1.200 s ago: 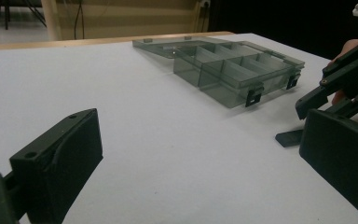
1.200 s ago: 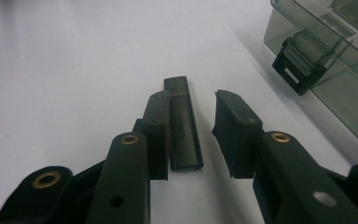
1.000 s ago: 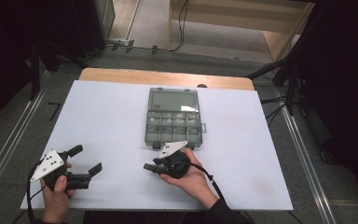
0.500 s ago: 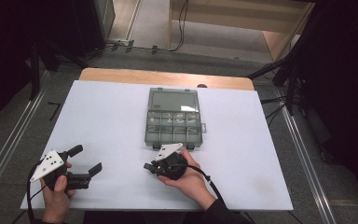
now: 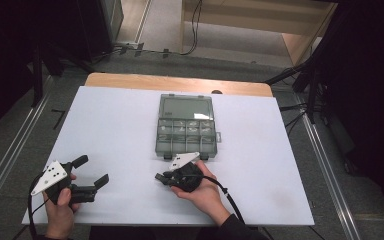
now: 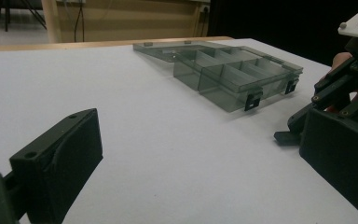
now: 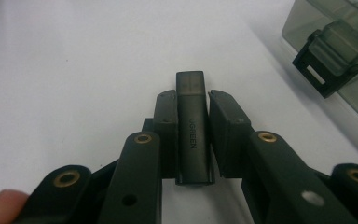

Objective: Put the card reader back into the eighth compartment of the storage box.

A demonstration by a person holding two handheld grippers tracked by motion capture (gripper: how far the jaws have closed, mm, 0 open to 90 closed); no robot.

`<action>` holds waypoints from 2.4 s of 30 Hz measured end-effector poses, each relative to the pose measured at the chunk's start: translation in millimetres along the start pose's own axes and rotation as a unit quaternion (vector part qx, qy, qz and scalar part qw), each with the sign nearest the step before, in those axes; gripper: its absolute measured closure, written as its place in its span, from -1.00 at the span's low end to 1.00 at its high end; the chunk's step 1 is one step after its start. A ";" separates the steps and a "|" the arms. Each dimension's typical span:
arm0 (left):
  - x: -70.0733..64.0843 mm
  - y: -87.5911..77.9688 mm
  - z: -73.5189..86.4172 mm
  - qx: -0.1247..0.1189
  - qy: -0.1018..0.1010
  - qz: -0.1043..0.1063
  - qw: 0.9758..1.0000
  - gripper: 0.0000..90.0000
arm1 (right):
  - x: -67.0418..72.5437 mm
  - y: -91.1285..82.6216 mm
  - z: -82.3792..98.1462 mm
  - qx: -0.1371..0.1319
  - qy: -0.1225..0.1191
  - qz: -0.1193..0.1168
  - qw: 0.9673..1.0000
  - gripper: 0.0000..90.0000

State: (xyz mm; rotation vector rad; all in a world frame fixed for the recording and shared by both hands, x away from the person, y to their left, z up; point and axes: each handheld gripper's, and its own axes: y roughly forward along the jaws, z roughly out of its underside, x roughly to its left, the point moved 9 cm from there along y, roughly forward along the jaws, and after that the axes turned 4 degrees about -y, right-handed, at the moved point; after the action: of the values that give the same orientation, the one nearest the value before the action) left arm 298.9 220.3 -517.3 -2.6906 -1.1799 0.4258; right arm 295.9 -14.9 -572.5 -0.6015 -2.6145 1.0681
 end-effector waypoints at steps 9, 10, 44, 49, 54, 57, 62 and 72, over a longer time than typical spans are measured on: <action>-0.7 0.6 0.9 0.003 0.004 0.000 1.000 -1.00 | -6.6 -15.1 -2.9 -0.012 0.007 0.007 1.000 0.60; -0.9 0.8 0.9 0.003 0.004 0.000 1.000 -1.00 | -7.5 -16.4 -2.7 -0.014 0.008 0.007 1.000 0.60; -1.8 1.0 1.6 0.006 0.009 0.001 1.000 -1.00 | -32.6 -61.7 -21.1 -0.053 0.027 0.020 0.998 0.60; -1.7 1.2 1.9 0.007 0.010 0.001 1.000 -1.00 | -37.7 -68.0 -23.7 -0.054 0.026 0.028 0.998 0.60; -2.3 1.7 2.2 0.007 0.012 0.001 1.000 -1.00 | -44.2 -73.4 -24.1 -0.058 0.028 0.034 0.997 0.60; -2.2 1.7 2.2 0.008 0.012 0.001 1.000 -1.00 | -48.1 -75.9 -23.1 -0.058 0.034 0.038 0.997 0.60; -2.2 1.8 2.3 0.008 0.012 0.002 1.000 -1.00 | -52.9 -79.3 -23.4 -0.065 0.040 0.036 0.996 0.60; -2.1 1.6 2.3 0.008 0.012 0.002 1.000 -1.00 | -64.7 -87.0 -22.9 -0.072 0.049 0.046 0.995 0.60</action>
State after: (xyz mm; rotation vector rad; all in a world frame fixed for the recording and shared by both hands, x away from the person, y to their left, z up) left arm 297.9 217.8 -519.5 -2.6775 -1.1612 0.4015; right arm 337.5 -87.2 -499.5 -0.7927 -2.6152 0.8565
